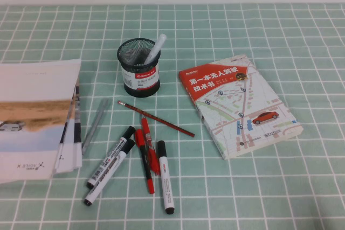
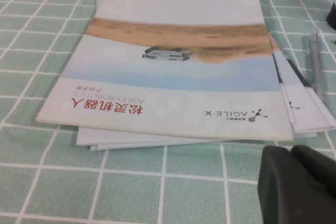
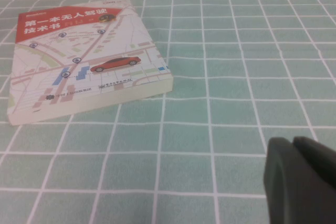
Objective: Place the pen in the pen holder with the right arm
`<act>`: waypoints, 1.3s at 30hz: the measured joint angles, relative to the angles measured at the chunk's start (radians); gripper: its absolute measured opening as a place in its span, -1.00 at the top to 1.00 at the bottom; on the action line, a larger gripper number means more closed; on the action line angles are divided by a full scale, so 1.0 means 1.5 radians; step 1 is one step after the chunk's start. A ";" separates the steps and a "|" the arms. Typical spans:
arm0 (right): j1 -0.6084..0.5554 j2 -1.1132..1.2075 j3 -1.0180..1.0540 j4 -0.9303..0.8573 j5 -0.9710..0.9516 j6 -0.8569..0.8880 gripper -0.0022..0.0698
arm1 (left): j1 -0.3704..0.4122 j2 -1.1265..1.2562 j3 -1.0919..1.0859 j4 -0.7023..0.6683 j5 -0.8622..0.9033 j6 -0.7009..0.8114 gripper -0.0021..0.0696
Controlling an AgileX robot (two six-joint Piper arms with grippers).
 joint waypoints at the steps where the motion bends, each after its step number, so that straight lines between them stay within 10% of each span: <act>1: 0.000 0.000 0.000 0.000 0.000 0.000 0.99 | 0.000 0.000 0.000 0.000 0.000 0.000 0.95; 39: 0.000 0.000 0.000 0.012 -0.004 -0.001 0.99 | 0.000 0.000 0.000 0.000 0.000 0.000 0.95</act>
